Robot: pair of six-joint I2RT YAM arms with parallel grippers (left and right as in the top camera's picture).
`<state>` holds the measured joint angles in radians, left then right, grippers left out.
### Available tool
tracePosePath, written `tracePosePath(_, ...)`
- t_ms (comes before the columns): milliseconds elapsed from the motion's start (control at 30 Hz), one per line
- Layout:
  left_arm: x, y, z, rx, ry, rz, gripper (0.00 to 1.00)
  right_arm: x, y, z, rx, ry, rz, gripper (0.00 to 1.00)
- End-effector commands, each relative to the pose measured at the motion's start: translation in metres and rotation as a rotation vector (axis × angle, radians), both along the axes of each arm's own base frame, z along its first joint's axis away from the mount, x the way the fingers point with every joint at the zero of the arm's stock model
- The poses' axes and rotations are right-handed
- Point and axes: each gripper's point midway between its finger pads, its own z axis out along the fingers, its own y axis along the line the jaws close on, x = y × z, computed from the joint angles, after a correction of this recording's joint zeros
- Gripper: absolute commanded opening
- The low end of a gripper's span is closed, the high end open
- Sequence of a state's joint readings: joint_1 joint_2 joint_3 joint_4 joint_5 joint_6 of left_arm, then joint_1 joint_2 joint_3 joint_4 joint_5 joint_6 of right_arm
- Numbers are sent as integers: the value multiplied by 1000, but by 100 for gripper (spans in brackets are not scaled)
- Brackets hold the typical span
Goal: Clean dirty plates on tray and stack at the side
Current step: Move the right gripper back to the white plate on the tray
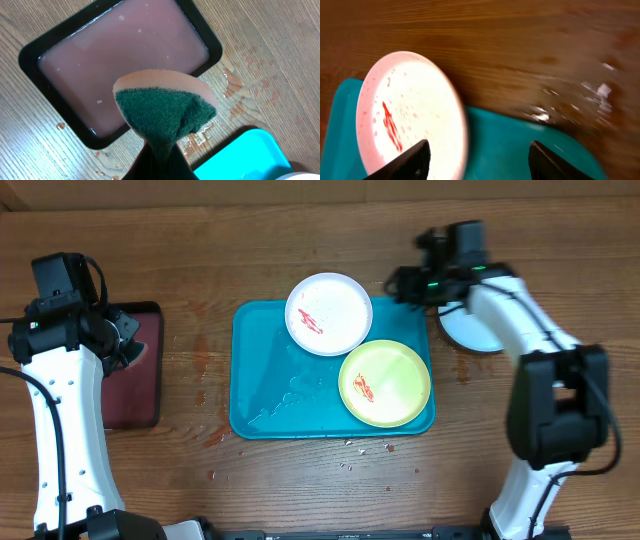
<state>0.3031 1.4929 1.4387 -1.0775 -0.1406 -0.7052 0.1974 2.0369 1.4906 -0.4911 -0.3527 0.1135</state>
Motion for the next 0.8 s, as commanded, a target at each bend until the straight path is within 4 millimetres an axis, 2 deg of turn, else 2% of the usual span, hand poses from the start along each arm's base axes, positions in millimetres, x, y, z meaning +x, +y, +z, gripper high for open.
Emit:
tracePosePath(0,2,0,-1,-14,-6,11,4,5,17,-35,-188,-39,-15,64)
tracePosePath(100,2,0,-1,-14,-6,11,4,-2,48,-46,-189,-52,43,64)
tracePosePath(333,2,0,-1,-14,-7,11,4,-19,67,-54,-190,-12,97,58)
tracePosePath(433,2,0,-1,-14,-7,11,4,-42,84,-56,-145,61,165,57)
tracePosePath(500,2,0,-1,-14,-7,11,4,-66,103,-51,-99,128,236,49)
tracePosePath(600,3,0,-1,-13,-10,11,4,-89,120,-40,-109,156,288,46)
tracePosePath(700,3,0,-1,-12,-11,11,4,-88,126,-21,-143,103,285,48)
tracePosePath(767,3,0,-1,-13,-11,11,4,-80,127,-11,-153,53,271,53)
